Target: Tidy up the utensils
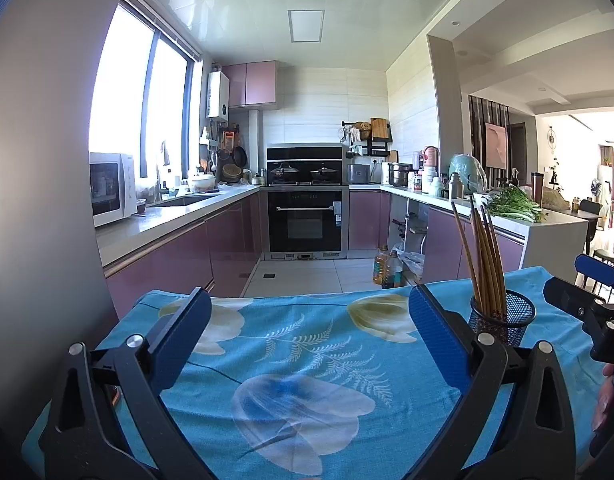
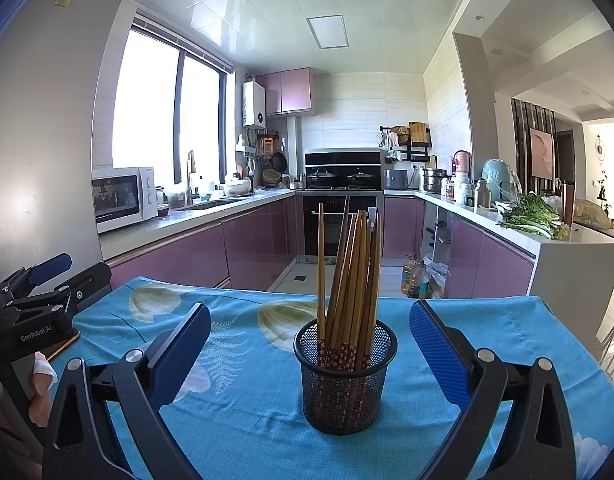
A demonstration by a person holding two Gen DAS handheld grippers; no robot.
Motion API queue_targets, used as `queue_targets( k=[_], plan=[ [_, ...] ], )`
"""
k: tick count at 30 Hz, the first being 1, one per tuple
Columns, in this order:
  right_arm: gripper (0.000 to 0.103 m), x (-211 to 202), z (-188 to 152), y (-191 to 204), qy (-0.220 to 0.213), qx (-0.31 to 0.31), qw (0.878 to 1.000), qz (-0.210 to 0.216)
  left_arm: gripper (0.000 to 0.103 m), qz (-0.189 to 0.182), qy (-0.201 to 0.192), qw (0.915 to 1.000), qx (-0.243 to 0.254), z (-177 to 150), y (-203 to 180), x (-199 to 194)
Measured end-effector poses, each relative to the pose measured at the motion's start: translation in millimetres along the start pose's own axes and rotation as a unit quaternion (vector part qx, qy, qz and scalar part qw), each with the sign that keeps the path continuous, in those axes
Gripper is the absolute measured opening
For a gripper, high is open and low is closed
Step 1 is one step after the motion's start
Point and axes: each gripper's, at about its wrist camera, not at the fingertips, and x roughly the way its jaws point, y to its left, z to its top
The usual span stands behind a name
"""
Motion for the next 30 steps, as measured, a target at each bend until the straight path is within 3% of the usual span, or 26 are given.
queue_targets(
  k=[30],
  plan=[
    [0.096, -3.5, -1.2, 1.6, -0.004, 0.002, 1.0, -0.005, 0.097, 0.001, -0.001, 1.0, 0.0, -0.8, -0.8, 0.4]
  ],
)
